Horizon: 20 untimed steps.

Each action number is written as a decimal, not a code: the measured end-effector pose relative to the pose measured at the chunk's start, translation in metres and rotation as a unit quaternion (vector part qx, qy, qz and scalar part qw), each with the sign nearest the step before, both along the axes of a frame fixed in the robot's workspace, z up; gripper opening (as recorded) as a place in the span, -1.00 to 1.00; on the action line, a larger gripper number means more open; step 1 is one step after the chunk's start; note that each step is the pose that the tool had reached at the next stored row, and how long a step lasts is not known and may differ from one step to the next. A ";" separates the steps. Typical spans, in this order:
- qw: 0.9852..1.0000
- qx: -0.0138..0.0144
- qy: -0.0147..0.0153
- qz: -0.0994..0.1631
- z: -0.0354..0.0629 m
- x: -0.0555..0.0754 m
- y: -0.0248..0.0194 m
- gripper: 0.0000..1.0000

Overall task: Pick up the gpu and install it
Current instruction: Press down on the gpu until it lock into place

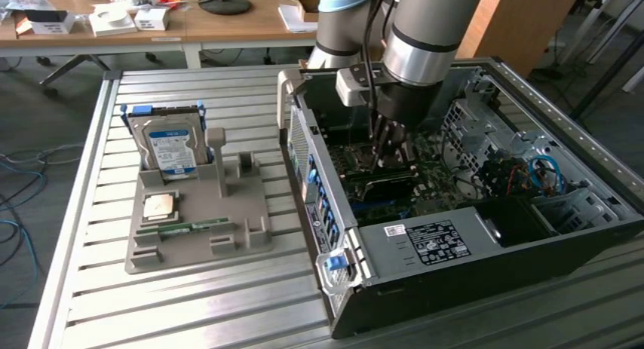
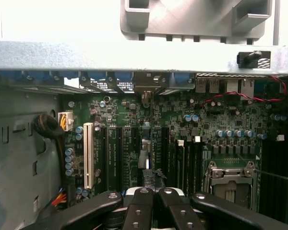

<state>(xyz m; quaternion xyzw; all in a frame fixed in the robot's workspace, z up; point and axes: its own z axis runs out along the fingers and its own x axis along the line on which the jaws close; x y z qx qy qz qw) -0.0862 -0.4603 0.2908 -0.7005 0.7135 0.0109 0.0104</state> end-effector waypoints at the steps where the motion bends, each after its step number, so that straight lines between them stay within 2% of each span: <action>1: 1.000 0.000 0.000 0.000 -0.0009 0.000 0.0000 -0.79; 20: 1.000 0.000 0.000 0.000 -0.0114 0.000 -0.0001 -0.79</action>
